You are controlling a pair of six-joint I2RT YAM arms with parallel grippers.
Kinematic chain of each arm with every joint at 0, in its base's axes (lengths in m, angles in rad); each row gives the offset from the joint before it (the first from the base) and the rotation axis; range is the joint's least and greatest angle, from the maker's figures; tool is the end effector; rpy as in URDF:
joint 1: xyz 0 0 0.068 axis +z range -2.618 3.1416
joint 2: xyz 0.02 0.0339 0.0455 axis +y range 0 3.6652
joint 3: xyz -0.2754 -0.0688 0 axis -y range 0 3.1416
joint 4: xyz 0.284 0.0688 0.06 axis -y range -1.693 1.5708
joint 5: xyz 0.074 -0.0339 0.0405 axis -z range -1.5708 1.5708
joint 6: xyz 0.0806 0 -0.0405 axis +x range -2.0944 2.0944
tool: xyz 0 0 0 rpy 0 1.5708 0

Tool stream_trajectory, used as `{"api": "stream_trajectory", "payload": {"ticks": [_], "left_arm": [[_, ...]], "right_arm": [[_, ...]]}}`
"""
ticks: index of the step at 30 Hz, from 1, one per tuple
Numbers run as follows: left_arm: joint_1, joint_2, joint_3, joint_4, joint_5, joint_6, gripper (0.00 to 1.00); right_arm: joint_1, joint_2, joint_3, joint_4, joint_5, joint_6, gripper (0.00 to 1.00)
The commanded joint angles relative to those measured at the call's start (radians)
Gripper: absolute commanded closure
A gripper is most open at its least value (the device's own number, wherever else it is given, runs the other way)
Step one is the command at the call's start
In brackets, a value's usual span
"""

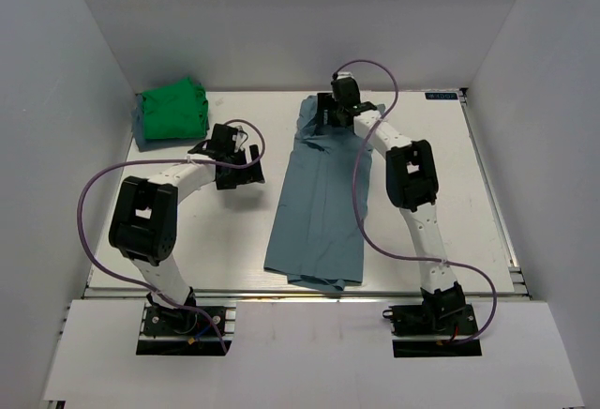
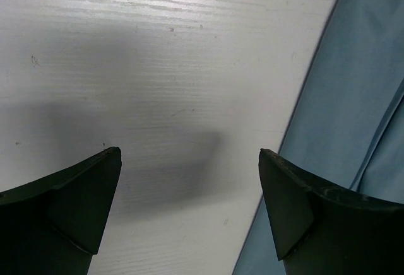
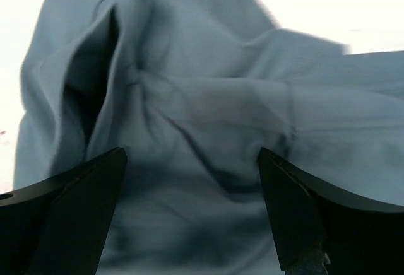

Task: Fold and stack the t-shirts
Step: Rotate the tshirt 90 degrees

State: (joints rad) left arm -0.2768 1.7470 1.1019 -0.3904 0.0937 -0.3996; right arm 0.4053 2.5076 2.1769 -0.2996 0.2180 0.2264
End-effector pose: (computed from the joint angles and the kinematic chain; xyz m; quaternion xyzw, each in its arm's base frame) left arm 0.3923 -0.1193 0.1291 -0.0467 0.9623 -0.1303 0.2342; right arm 0.6073 0.2416 0.1512 -0.0301 0.8870 0.0477 0.4583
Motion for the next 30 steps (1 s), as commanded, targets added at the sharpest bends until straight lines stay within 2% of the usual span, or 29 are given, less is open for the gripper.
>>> {"api": "stream_trajectory", "payload": {"ticks": [1, 5, 11, 14, 19, 24, 30], "left_arm": [[0.007, -0.003, 0.038, 0.005, 0.017, 0.011, 0.00], [0.007, -0.003, 0.029, 0.015, 0.026, 0.011, 0.00], [0.007, 0.016, 0.038, 0.015, 0.072, 0.021, 0.00], [0.007, 0.016, 0.038, 0.024, 0.084, 0.021, 0.00], [0.007, -0.021, 0.029, 0.015, 0.075, 0.021, 0.00], [0.007, -0.084, -0.025, 0.005, 0.054, 0.021, 0.00], [0.007, -0.115, -0.059, 0.005, 0.054, 0.021, 0.00]], "right_arm": [[0.021, -0.004, 0.044, 0.123, -0.123, 0.021, 0.10], [0.032, -0.023, 0.038, 0.160, -0.125, 0.021, 0.10], [0.032, -0.085, -0.017, 0.151, 0.001, -0.013, 0.10], [0.035, -0.089, -0.025, 0.166, -0.069, -0.035, 0.10], [0.078, -0.023, 0.055, 0.189, -0.183, -0.041, 0.10], [0.118, 0.051, 0.107, 0.191, -0.117, -0.045, 0.10], [0.119, 0.077, 0.101, 0.183, -0.109, -0.044, 0.10]]}}
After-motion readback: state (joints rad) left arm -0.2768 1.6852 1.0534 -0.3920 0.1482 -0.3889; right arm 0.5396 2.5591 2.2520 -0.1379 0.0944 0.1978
